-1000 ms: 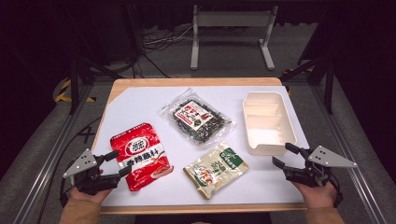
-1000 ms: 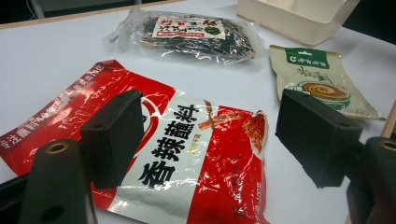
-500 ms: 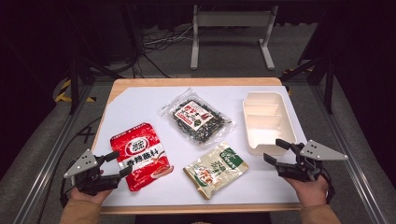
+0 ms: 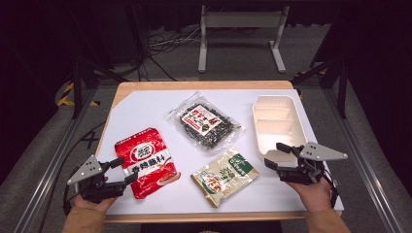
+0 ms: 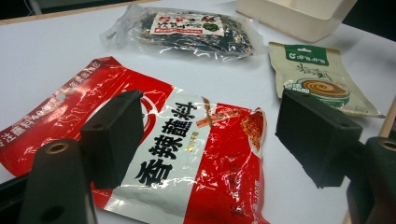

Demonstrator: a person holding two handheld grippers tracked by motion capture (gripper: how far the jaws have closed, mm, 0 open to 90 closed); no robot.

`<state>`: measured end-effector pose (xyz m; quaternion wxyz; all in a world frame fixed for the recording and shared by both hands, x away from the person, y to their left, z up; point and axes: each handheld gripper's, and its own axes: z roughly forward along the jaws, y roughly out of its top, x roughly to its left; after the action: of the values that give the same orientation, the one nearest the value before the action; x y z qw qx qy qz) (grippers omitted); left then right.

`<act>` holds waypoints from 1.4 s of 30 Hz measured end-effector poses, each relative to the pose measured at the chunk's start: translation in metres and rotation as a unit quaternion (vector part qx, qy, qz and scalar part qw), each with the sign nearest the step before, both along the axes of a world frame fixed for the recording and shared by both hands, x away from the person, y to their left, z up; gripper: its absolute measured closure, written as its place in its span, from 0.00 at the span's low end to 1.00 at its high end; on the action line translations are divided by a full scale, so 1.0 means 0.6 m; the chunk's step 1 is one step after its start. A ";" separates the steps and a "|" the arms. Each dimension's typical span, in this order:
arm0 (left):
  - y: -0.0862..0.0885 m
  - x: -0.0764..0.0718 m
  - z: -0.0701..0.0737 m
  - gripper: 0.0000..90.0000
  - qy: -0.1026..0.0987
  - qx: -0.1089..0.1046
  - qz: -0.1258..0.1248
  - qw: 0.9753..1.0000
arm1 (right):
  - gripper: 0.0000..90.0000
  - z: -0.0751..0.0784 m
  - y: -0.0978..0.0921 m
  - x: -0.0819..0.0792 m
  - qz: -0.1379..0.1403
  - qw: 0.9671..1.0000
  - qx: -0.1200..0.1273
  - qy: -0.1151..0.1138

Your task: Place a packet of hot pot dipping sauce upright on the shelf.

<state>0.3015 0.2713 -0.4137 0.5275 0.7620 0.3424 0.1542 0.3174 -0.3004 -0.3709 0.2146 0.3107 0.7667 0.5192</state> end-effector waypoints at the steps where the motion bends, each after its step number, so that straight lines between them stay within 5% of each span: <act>1: 0.000 0.000 0.000 0.26 0.001 -0.001 0.000 1.000 | 0.31 0.000 0.002 0.001 0.000 1.000 0.000 0.002; 14: -0.001 0.000 0.000 0.26 0.001 0.002 -0.001 1.000 | 0.33 -0.009 0.029 0.015 0.005 1.000 -0.019 0.024; 22: -0.003 0.001 -0.001 0.26 0.003 0.000 -0.001 1.000 | 0.34 -0.025 0.049 0.024 0.011 0.997 -0.036 0.062; 33: -0.004 0.001 -0.002 0.26 0.004 0.000 0.000 1.000 | 0.36 -0.057 0.070 0.037 0.022 0.988 -0.071 0.137; 42: -0.004 0.001 -0.002 0.26 0.006 0.000 0.001 1.000 | 0.36 -0.072 0.077 0.040 0.020 0.982 -0.099 0.157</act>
<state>0.3019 0.2692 -0.4146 0.5252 0.7628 0.3461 0.1502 0.3417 -0.2543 -0.4141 0.1112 0.3500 0.8446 0.3896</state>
